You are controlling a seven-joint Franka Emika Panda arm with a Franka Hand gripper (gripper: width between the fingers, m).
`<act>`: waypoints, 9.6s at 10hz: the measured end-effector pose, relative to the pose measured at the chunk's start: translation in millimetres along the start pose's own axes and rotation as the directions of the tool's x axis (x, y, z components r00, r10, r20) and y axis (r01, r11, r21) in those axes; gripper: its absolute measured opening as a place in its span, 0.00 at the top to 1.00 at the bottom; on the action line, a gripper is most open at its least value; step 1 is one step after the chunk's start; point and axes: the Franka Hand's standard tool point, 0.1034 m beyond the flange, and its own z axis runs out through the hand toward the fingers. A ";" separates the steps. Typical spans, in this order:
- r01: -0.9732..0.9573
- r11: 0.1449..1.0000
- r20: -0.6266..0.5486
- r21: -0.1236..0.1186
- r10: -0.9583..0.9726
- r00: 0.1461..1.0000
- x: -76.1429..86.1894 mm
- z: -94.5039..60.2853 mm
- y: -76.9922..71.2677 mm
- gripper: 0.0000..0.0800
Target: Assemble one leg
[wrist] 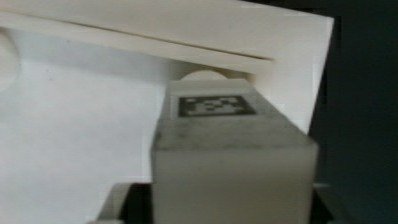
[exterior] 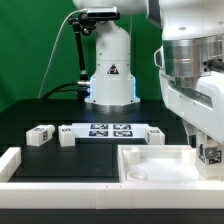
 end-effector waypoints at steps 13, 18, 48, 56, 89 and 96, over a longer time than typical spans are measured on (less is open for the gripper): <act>0.462 0.887 0.005 -0.012 -0.462 0.887 -10.7 0.3 1.3 0.19; 0.816 0.570 -0.024 -0.096 -0.821 0.571 -24.7 6.3 5.5 0.19; -0.342 0.940 0.000 0.010 0.342 0.940 -21.1 6.7 1.9 0.64; -0.053 0.999 0.006 -0.007 0.053 0.999 -21.4 8.7 3.6 0.20; -0.497 0.867 0.006 0.037 0.497 0.868 -24.3 11.4 1.3 0.64; -0.149 0.989 -0.007 0.023 0.149 0.989 -22.8 15.3 4.5 0.20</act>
Offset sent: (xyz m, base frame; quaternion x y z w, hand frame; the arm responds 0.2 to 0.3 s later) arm 0.0000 0.0000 0.0000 0.0000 0.0000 0.0799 0.9968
